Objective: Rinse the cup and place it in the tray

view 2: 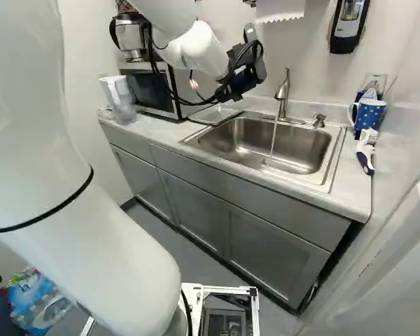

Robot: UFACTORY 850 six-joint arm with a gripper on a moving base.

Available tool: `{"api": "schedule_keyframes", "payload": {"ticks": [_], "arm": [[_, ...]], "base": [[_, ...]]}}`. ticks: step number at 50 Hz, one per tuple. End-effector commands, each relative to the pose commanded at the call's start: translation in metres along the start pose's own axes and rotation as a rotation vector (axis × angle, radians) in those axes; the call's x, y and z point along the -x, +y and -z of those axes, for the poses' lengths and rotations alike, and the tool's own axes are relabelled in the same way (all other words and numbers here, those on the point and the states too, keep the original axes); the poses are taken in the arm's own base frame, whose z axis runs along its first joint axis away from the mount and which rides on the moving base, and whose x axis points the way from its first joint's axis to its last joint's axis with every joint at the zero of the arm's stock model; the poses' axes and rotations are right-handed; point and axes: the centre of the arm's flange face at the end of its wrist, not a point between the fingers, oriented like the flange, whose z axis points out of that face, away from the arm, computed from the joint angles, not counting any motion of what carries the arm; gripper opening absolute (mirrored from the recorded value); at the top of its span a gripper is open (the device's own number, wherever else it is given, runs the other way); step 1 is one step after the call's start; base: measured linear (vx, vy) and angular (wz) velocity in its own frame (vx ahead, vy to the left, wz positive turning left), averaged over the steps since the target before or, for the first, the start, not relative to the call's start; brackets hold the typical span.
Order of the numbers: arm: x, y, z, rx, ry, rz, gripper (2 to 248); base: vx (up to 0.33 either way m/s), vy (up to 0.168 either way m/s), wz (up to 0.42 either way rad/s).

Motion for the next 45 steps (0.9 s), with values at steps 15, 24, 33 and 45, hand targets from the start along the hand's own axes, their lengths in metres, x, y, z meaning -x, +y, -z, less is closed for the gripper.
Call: {"api": "schedule_keyframes", "payload": {"ticks": [15,24,33,45], "arm": [[0.0,0.0,0.0,0.0,0.0,0.158,126],[0.0,0.0,0.0,0.0,0.0,0.252,126],[0.0,0.0,0.0,0.0,0.0,0.347,126],[0.0,0.0,0.0,0.0,0.0,0.473,126]], "base": [[0.0,0.0,0.0],[0.0,0.0,0.0],[0.0,0.0,0.0],[0.0,0.0,0.0]]}}
